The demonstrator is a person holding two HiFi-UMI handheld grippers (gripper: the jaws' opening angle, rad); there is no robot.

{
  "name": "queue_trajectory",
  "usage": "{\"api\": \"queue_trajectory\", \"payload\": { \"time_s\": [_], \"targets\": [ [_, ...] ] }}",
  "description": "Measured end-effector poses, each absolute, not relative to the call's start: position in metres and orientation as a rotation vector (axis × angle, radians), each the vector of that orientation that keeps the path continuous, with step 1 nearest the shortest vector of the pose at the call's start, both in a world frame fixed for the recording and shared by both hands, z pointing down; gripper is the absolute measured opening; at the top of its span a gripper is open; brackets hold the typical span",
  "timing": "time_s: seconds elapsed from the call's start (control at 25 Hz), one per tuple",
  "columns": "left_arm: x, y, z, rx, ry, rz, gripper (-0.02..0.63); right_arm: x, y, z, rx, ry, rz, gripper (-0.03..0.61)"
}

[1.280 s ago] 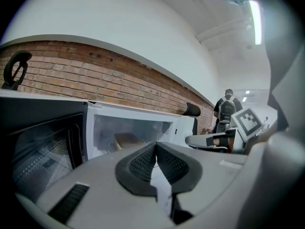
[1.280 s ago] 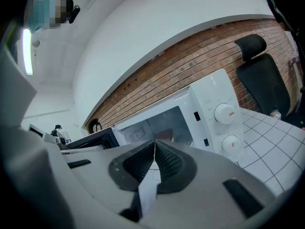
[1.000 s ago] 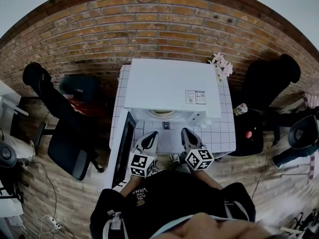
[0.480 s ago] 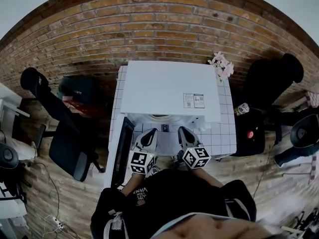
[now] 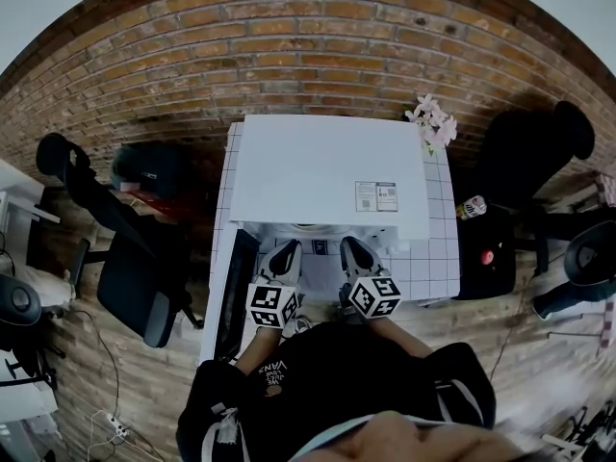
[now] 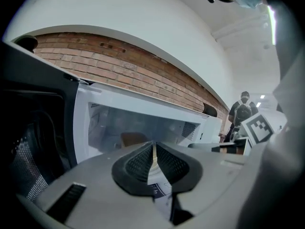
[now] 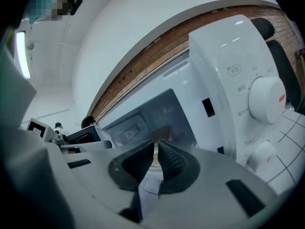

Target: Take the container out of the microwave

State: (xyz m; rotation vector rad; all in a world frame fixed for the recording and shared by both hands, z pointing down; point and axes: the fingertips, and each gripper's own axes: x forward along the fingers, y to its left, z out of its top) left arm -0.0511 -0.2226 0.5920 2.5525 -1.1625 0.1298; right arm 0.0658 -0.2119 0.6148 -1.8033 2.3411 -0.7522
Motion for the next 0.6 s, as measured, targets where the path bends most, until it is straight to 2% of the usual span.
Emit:
{"api": "queue_trajectory", "payload": {
  "time_s": [0.36,0.48,0.6],
  "targets": [
    [-0.051,-0.236,0.602,2.498,-1.180,0.097,0.015,0.058,-0.228,0.627,-1.755,2.328,-0.815,0.008],
    [-0.051,-0.241,0.607,2.471,-1.181,0.083,0.046,0.053,-0.234,0.633,-1.757,2.339,-0.839,0.017],
    [-0.051,-0.248,0.613,2.440,-1.183,0.081,0.094,0.051,-0.239,0.641,-1.759,2.327,-0.895,0.124]
  ]
}}
